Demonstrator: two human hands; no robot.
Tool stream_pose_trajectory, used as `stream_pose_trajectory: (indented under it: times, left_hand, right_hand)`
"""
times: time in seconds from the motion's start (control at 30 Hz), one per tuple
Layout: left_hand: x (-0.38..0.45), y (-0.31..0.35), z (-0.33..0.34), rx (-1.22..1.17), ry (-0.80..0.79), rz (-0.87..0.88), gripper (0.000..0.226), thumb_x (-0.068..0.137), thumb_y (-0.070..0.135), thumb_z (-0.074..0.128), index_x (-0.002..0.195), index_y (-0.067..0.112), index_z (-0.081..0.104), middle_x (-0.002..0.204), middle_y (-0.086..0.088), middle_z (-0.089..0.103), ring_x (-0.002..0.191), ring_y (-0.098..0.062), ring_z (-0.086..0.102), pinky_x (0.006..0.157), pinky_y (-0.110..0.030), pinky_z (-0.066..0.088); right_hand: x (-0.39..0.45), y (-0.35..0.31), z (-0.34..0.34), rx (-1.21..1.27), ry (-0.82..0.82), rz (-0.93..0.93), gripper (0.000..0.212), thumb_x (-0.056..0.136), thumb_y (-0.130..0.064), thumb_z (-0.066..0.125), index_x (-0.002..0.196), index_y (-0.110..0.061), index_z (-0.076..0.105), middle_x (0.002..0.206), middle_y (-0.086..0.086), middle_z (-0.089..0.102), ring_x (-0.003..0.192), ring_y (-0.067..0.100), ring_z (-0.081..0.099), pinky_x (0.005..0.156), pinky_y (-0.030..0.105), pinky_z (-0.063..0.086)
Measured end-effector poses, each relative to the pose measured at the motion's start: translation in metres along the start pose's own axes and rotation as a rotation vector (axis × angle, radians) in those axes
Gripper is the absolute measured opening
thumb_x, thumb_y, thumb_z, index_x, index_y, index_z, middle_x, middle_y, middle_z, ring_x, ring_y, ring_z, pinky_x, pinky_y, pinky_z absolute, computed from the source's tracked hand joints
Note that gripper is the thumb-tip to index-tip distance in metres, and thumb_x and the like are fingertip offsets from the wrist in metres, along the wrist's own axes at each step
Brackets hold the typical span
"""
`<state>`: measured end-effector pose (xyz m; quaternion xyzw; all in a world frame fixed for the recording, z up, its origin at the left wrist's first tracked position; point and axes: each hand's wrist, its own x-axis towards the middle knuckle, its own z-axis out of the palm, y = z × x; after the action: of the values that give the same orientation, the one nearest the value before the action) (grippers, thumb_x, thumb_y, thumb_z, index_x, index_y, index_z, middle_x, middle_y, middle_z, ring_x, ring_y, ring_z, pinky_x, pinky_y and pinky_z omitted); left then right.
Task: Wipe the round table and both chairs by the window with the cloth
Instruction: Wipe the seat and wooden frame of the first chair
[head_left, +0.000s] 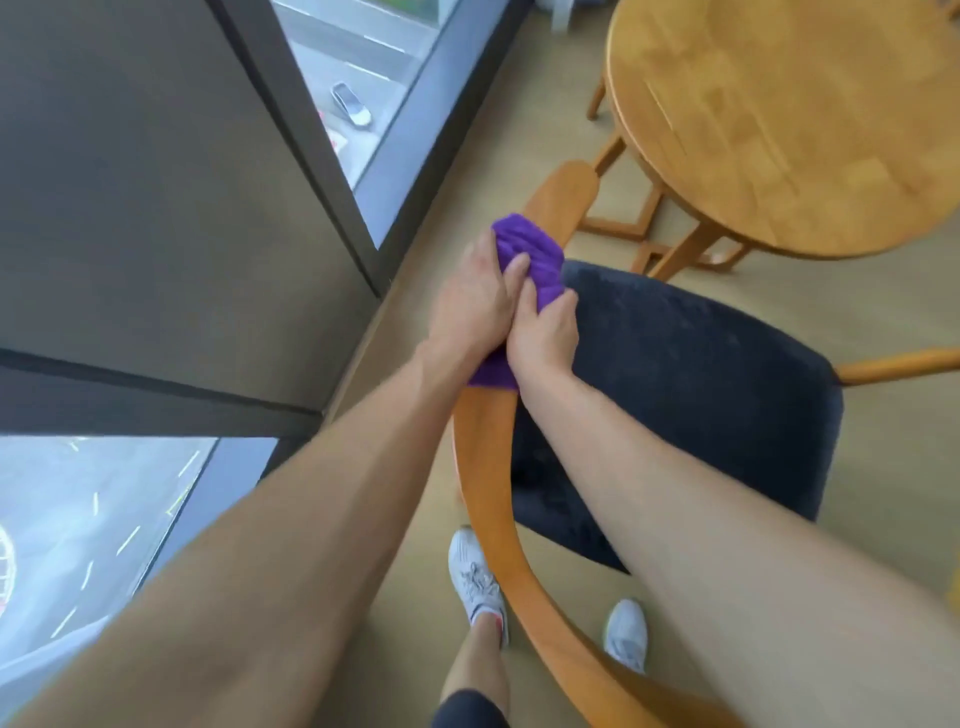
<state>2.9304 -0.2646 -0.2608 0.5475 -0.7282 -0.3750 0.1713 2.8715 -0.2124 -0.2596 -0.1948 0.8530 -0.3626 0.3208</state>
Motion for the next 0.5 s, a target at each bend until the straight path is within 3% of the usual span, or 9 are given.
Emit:
stream_pose_trajectory:
  times: [0.13,0.3,0.43,0.5]
  left_hand:
    - [0.035,0.005,0.003,0.058,-0.005,0.092,0.027,0.101,0.037,0.043,0.113,0.014,0.052,0.103,-0.001,0.062,0.085,-0.015,0.053,0.074,-0.031,0.038]
    - [0.083,0.025,0.007,0.096,-0.059,0.23,0.03,0.103,0.031,0.042,0.123,0.014,0.053,0.112,-0.004,0.064,0.095,-0.018,0.057,0.083,-0.034,0.044]
    - [0.125,0.046,0.013,0.162,-0.193,0.294,0.035,0.106,0.031,0.038,0.13,0.013,0.055,0.125,-0.012,0.063,0.112,-0.03,0.059,0.092,-0.036,0.043]
    - [0.139,0.049,0.017,0.147,-0.225,0.238,0.034,0.106,0.036,0.037,0.118,0.014,0.059,0.118,-0.012,0.064,0.111,-0.03,0.058,0.086,-0.034,0.041]
  right_hand:
    - [0.029,-0.011,0.003,0.065,0.028,0.027,0.039,0.098,-0.044,0.045,0.118,-0.01,0.049,0.112,0.008,0.061,0.095,0.022,0.059,0.072,0.029,0.042]
    - [0.073,-0.034,0.007,0.121,0.139,0.076,0.039,0.098,-0.044,0.046,0.12,-0.012,0.049,0.115,0.008,0.062,0.101,0.025,0.061,0.086,0.038,0.051]
    - [0.114,-0.048,0.002,0.079,0.216,0.029,0.038,0.099,-0.043,0.044,0.123,-0.014,0.051,0.116,0.008,0.063,0.097,0.023,0.059,0.074,0.029,0.039]
    - [0.127,-0.051,-0.002,0.05,0.23,-0.009,0.039,0.099,-0.043,0.042,0.123,-0.014,0.052,0.118,0.008,0.063,0.101,0.025,0.06,0.074,0.029,0.037]
